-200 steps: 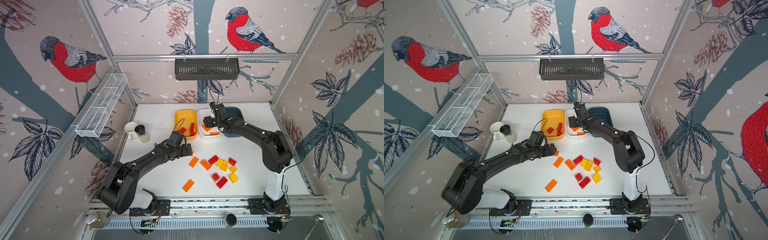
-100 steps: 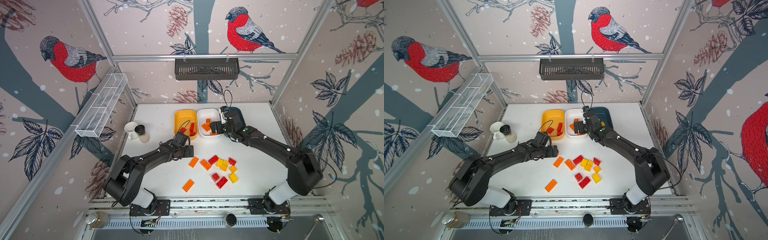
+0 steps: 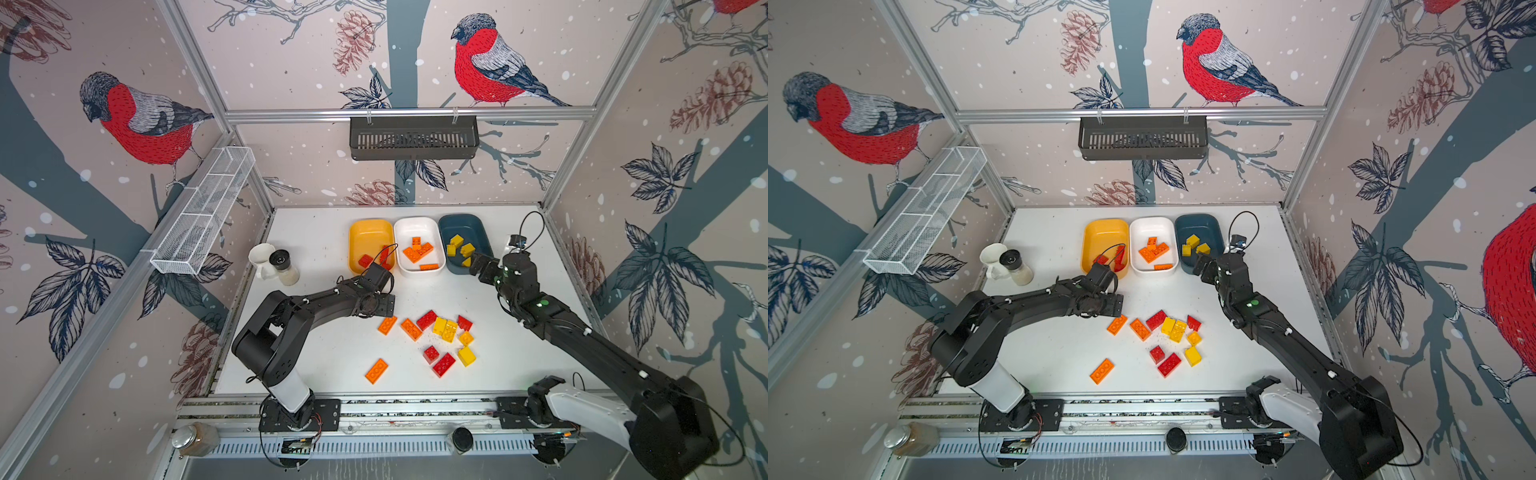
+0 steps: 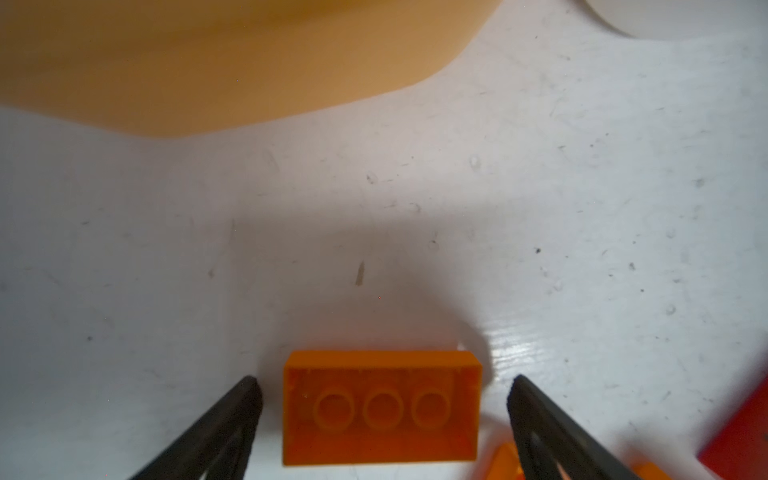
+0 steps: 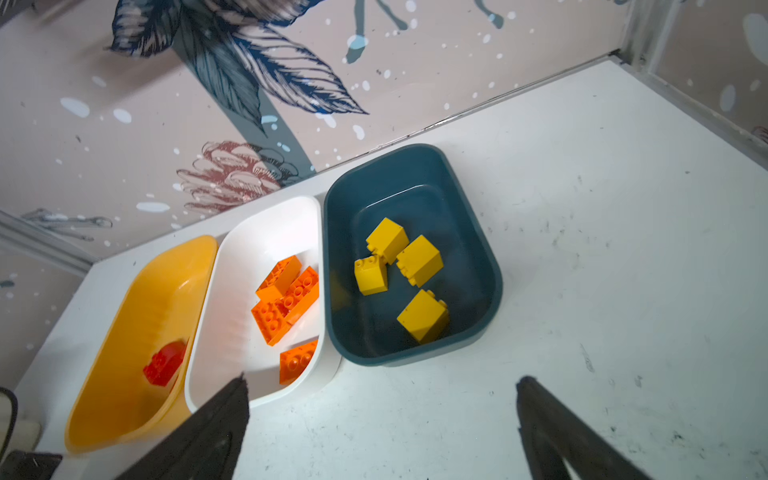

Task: Sort the legos into containers by color
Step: 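Grasp an orange brick near the yellow tub with the left gripper while right gripper withdraws, then carry the orange brick with the left gripper and drop it into the white tub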

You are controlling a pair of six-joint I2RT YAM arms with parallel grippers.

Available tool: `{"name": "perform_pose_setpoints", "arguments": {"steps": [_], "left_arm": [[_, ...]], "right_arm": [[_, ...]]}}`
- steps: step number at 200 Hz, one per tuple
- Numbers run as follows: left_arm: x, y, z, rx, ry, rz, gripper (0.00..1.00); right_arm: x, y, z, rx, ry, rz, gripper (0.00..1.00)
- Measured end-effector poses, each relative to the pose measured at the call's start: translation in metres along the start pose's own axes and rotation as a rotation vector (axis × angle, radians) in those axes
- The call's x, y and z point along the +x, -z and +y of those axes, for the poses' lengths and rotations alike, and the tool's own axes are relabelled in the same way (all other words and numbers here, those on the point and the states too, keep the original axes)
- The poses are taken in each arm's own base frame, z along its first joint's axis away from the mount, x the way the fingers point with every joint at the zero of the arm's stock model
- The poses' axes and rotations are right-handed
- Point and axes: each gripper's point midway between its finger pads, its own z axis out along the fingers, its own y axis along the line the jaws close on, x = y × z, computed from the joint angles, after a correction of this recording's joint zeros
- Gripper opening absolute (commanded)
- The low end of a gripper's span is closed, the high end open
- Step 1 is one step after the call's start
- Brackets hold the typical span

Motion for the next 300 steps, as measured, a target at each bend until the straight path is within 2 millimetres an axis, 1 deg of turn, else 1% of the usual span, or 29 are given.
{"name": "perform_pose_setpoints", "arguments": {"steps": [37,58,84,106,126,133,145,174,205,225,240,258,282,300], "left_arm": [[-0.002,-0.005,0.006,-0.044,-0.021,-0.004,0.83],[-0.005,-0.008,0.005,-0.041,-0.026,-0.016,0.69],[-0.009,-0.008,0.001,-0.029,-0.025,-0.021,0.59],[-0.010,-0.007,-0.002,-0.014,-0.025,-0.016,0.54],[-0.007,-0.004,-0.006,0.012,-0.025,0.001,0.53],[-0.006,-0.001,-0.010,0.034,-0.025,0.010,0.53],[-0.009,0.005,-0.014,0.059,-0.023,0.003,0.53],[-0.030,0.031,-0.027,0.129,0.003,-0.075,0.53],[-0.065,0.056,-0.048,0.217,0.015,-0.167,0.53],[-0.090,0.065,-0.064,0.268,0.022,-0.213,0.53],[-0.105,0.063,-0.075,0.295,0.027,-0.224,0.53],[-0.124,0.055,-0.089,0.320,0.024,-0.231,0.52],[-0.145,0.044,-0.104,0.343,0.019,-0.232,0.53],[-0.159,0.037,-0.111,0.348,0.016,-0.240,0.52]], "right_arm": [[-0.009,0.007,-0.026,0.049,-0.077,-0.051,1.00],[-0.014,0.010,-0.038,0.078,-0.095,-0.071,1.00],[-0.019,0.012,-0.049,0.108,-0.108,-0.088,1.00],[-0.021,0.014,-0.054,0.122,-0.110,-0.093,1.00],[-0.020,0.014,-0.051,0.106,-0.102,-0.085,1.00],[-0.019,0.013,-0.050,0.098,-0.094,-0.080,1.00],[-0.019,0.013,-0.047,0.079,-0.089,-0.079,1.00],[-0.007,0.011,-0.043,0.032,-0.081,-0.070,1.00],[-0.002,0.017,-0.030,-0.030,-0.029,-0.089,1.00],[-0.003,0.020,-0.020,-0.063,0.016,-0.097,1.00],[-0.004,0.021,-0.012,-0.081,0.060,-0.091,0.99],[-0.003,0.019,-0.006,-0.088,0.098,-0.074,0.99],[0.008,0.017,0.006,-0.108,0.166,-0.028,1.00],[0.017,0.018,0.015,-0.119,0.219,-0.005,0.99]]}}
